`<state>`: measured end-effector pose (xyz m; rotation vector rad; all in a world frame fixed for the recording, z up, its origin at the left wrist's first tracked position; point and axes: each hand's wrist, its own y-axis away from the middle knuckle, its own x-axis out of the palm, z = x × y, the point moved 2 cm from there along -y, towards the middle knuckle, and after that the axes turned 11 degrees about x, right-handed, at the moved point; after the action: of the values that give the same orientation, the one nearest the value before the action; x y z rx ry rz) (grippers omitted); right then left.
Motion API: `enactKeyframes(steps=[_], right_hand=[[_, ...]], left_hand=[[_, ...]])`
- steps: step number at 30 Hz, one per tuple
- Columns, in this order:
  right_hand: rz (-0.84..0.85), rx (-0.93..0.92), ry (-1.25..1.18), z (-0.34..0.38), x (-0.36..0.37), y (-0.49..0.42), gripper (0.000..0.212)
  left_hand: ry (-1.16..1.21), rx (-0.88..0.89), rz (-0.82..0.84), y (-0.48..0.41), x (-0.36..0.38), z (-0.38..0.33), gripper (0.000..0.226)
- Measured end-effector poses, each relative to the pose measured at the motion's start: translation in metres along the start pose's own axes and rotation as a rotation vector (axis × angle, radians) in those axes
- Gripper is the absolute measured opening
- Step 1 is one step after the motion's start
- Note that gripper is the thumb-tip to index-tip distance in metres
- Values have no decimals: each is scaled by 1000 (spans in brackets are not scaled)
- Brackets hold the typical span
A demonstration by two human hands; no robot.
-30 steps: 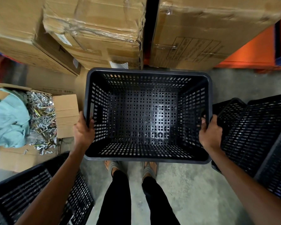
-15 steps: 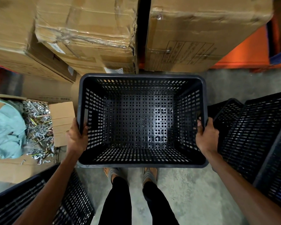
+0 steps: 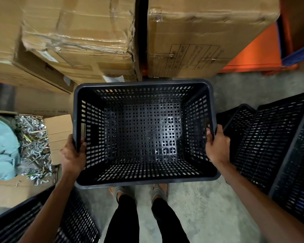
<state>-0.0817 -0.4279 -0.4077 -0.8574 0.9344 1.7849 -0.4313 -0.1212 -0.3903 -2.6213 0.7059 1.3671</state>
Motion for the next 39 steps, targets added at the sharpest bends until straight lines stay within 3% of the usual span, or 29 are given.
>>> enactKeyframes(steps=[13,20,28,30,32,39], right_hand=[[19,58,17,1,1,5,16],[32,62,62,2,2,5,16],[-54,68,81,-2,6,24,20],[-71,67,90,-4,7,24,21],[-73,63,97,-4,7,22,19],[-7,34,127,-10,7,5,19]], left_hand=[[-104,-1,2,-8,5,8,13],[-112,82,-22,-6,9,11,14],[1,70,65,-9,7,15,21],[24,100,60,-9,6,10,14],[2,123,35,-8,3,6,27],[-11,101,-12,8,11,18,24]])
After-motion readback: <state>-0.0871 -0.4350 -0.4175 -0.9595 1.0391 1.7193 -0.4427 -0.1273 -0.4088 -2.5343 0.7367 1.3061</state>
